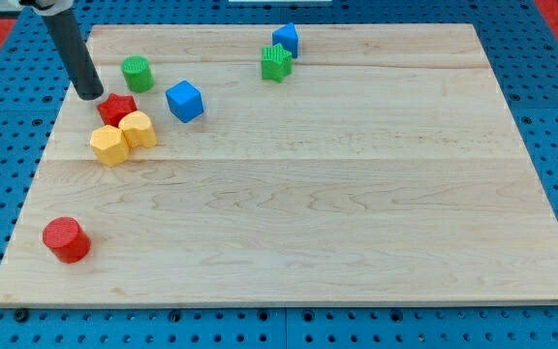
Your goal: Push the green circle to the close blue triangle
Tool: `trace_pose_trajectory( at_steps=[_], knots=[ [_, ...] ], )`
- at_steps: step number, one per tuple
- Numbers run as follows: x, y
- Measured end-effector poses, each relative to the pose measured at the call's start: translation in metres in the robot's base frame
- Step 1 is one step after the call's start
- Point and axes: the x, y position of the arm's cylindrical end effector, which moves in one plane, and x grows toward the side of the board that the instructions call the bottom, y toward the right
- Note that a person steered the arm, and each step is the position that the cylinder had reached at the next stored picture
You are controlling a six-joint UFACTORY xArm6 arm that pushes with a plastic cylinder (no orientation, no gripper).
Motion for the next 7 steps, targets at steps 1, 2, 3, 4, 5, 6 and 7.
trace_pose_trajectory(
  at_steps=[1, 2, 3, 4, 5, 6, 7],
  knots=[
    [-0.028, 0.077],
    [-0.032, 0.161],
    [-0.032, 0.113],
    [-0.035, 0.067],
    [-0.052, 0.115],
    [-0.062, 0.156],
    [-0.064, 0.141]
  ],
)
